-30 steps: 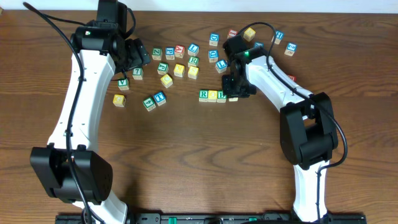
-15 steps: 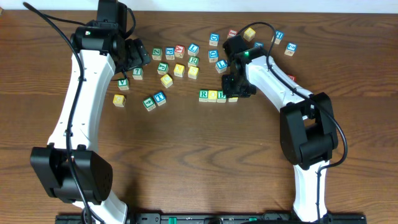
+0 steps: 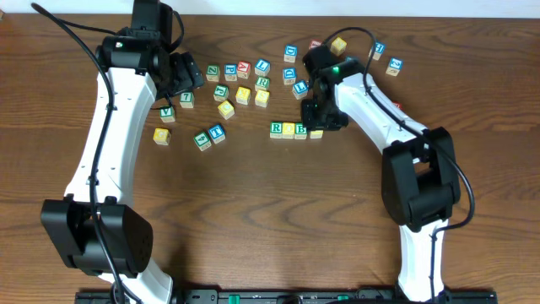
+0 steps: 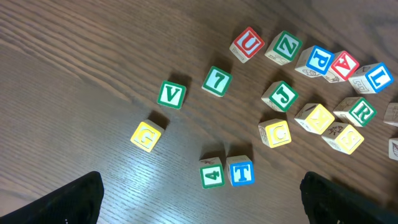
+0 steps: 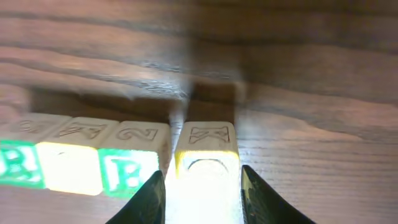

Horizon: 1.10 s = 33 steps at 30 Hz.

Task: Spell out ROBOT
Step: 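Set the O block right of the B block and open the right gripper, then push the O block against the B block with the right gripper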

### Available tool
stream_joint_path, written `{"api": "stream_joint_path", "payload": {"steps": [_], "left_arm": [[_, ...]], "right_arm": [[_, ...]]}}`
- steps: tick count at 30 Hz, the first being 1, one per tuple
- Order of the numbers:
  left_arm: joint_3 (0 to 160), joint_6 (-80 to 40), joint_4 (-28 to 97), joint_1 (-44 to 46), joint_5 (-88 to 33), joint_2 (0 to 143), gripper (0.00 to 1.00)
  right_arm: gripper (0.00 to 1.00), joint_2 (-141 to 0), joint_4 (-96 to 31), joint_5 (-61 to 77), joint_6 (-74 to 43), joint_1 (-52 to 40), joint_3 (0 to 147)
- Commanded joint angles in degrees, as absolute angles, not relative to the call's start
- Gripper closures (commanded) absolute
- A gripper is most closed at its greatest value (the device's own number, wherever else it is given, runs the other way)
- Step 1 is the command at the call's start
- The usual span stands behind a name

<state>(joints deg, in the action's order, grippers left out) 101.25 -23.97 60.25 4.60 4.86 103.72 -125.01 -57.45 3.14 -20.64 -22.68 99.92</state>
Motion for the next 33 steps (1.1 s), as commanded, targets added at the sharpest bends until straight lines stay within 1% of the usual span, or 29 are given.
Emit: {"api": "stream_joint_path", "payload": {"steps": [1, 6, 10, 16, 25, 33], "left_arm": [[101.32, -23.59, 60.60, 4.45, 5.61, 102.67, 0.00], [101.32, -23.59, 60.60, 4.45, 5.61, 102.65, 0.00], [101.32, -23.59, 60.60, 4.45, 5.61, 102.65, 0.00], [101.32, -23.59, 60.60, 4.45, 5.61, 102.67, 0.00], [101.32, -23.59, 60.60, 4.45, 5.61, 102.65, 0.00], [101.32, -23.59, 60.60, 4.45, 5.61, 102.67, 0.00]], "right_arm": [[0.66, -119.50, -57.65, 2.85, -21.12, -22.00, 101.69], [0.66, -118.26, -57.10, -0.99, -21.21, -21.17, 101.62], [0.75, -119.61, -54.89, -1.41, -21.19, -20.99, 101.08], [0.86, -124.27, -52.58, -1.34, -21.19, -21.61, 101.08], [0.90, -125.95, -50.98, -1.37, -21.19, -21.87, 101.06], [0.98, -126.89, -50.33, -1.39, -21.21, -22.98, 100.97]]}}
